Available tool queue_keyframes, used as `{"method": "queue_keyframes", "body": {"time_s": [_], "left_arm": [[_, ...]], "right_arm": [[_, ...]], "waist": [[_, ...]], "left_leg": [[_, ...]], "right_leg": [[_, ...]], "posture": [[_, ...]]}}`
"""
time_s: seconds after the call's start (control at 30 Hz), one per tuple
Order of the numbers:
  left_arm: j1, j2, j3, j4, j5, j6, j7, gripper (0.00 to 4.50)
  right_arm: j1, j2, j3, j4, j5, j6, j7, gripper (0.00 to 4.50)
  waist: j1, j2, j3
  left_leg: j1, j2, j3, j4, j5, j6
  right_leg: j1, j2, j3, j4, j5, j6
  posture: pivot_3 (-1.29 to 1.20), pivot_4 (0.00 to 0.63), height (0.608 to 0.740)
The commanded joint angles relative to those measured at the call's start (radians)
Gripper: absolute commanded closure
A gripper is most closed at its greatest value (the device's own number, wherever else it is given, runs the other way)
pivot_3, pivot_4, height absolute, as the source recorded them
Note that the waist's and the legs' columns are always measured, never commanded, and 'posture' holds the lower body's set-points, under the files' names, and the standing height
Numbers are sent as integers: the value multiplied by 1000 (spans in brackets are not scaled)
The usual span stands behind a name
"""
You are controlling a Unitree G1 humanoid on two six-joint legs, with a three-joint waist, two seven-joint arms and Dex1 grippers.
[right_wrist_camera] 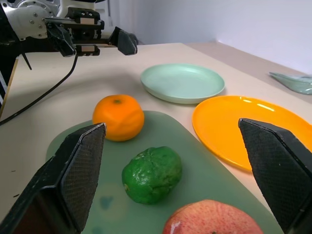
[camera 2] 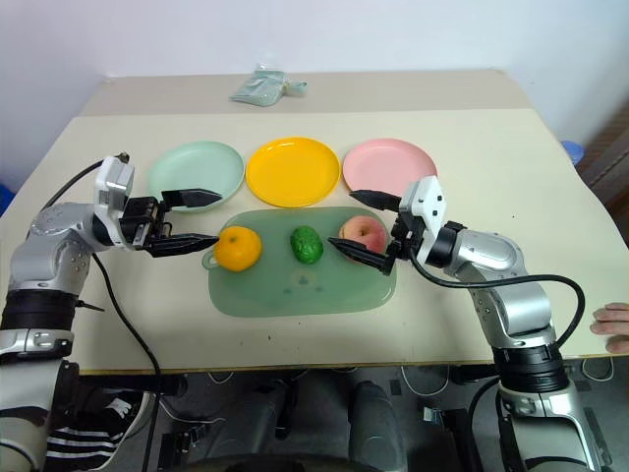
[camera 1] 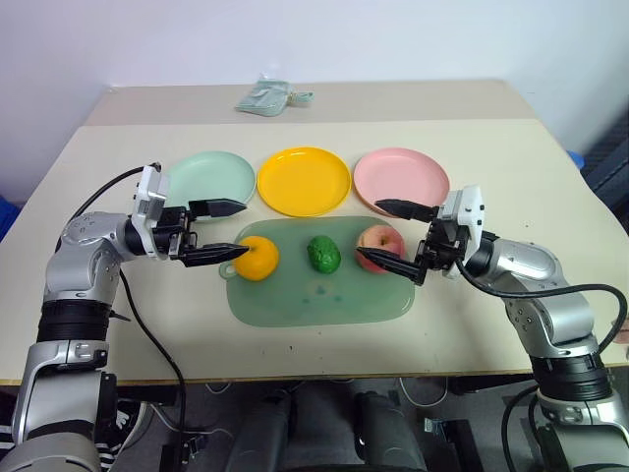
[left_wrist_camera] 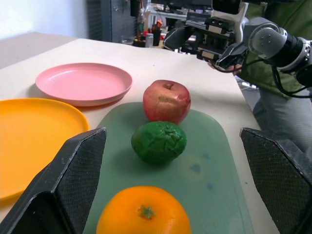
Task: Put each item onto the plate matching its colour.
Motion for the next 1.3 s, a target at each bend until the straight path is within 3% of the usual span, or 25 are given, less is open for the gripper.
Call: {"method": "queue_keyframes", "body": {"time_s": [0.03, 0.27, 0.63, 0.9, 1.3], "left_arm": [[-21, -2, 15, -5, -5, -10, 2, 0], [7, 37, 19, 0, 30, -68, -22, 0], [50, 25, -3, 3, 78, -86, 88, 0], [55, -52, -62, 37, 155, -157, 146, 0], [34, -86, -129, 150, 285, -302, 193, 0]], "right_arm": [[2, -27, -49, -40, 31, -22, 27, 53], [-24, -13, -18, 6, 17, -42, 56, 53], [-27, -46, -30, -54, 102, 15, 138, 53], [-11, -63, -36, -87, 105, 52, 123, 53], [12, -94, -32, -142, 109, 69, 126, 53]], "waist": [[0, 0, 0], [-4, 0, 0], [1, 0, 0], [2, 0, 0], [2, 0, 0]], "left_leg": [[0, 0, 0, 0, 0, 0], [0, 0, 0, 0, 0, 0], [0, 0, 0, 0, 0, 0], [0, 0, 0, 0, 0, 0], [0, 0, 0, 0, 0, 0]], "right_leg": [[0, 0, 0, 0, 0, 0], [0, 0, 0, 0, 0, 0], [0, 0, 0, 0, 0, 0], [0, 0, 0, 0, 0, 0], [0, 0, 0, 0, 0, 0]], "posture": [[0, 150, 740], [0, 150, 740], [0, 150, 740], [0, 150, 740], [0, 150, 740]]}}
